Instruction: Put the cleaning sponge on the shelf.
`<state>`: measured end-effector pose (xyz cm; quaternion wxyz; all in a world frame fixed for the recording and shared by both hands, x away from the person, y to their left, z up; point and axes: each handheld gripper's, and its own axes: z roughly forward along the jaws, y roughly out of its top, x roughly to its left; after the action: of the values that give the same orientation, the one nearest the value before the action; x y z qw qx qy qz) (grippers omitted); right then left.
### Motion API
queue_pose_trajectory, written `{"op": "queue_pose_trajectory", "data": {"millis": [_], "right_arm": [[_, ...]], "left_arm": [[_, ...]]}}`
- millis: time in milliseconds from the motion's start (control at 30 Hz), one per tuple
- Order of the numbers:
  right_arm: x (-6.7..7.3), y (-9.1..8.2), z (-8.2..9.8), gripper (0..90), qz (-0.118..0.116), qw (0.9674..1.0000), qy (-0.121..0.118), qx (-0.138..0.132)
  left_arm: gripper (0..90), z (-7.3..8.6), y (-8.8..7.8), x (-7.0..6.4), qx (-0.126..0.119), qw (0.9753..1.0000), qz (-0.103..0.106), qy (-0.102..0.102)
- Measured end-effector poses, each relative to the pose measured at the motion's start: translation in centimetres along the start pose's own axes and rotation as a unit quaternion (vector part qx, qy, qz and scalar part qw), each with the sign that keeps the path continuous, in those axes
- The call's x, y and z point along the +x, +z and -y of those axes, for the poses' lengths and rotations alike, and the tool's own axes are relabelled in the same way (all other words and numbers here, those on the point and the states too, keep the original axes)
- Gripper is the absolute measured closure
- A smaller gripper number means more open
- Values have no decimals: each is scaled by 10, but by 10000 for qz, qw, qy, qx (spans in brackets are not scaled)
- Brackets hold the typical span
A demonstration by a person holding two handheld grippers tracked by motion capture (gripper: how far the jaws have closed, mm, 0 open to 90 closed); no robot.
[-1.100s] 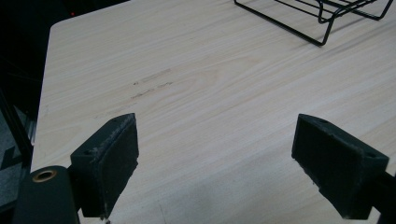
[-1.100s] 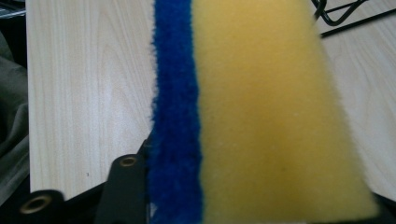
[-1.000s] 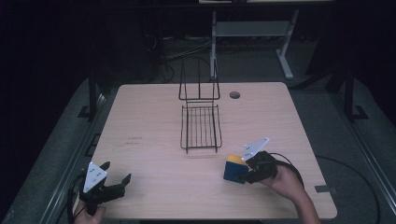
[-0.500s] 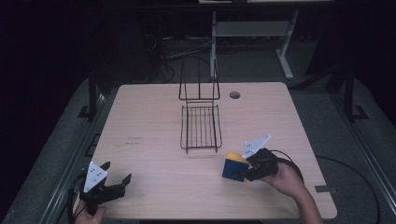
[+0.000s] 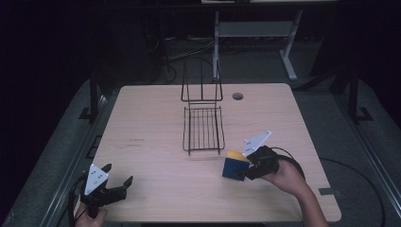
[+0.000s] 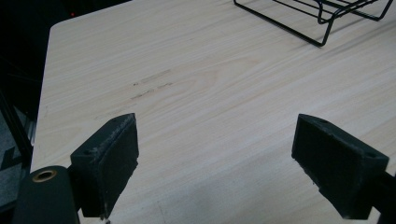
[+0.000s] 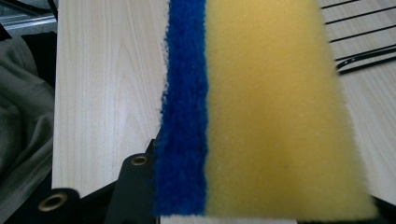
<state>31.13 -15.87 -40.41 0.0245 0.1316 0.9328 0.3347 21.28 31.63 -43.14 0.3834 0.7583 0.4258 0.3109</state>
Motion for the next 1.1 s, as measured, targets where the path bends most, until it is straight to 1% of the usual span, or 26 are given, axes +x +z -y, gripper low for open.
{"op": "queue_pose_trajectory", "data": {"millis": [200, 267, 300, 533, 733, 833, 1000, 1100], "right_arm": [[-4, 0, -7, 562, 6, 10000, -66, 40], [-5, 0, -8, 562, -42, 10000, -31, -10], [-6, 1, -8, 562, -49, 10000, -59, -12], [-10, 5, -11, 562, -100, 9999, -25, 76], [-14, 5, -18, 562, -112, 9999, -63, 91], [-16, 6, -18, 561, -151, 9999, -34, 28], [-18, 8, -18, 562, -175, 9998, -18, 79], [-18, 8, -18, 562, -190, 9998, -17, 59]], "left_arm": [[141, 0, 0, -1, -9, 10000, -1, 5], [141, 0, 0, 0, 0, 10000, -7, 0], [141, 0, 0, 0, -3, 10000, -9, -4], [141, 0, 0, 0, -2, 10000, -18, 2], [141, 0, 1, 0, -5, 10000, -7, 9], [141, 0, 0, 0, -4, 10000, -7, 7], [141, 0, 0, 1, 7, 10000, -8, 10], [141, 0, 0, 0, -4, 10000, -2, 13]]}}
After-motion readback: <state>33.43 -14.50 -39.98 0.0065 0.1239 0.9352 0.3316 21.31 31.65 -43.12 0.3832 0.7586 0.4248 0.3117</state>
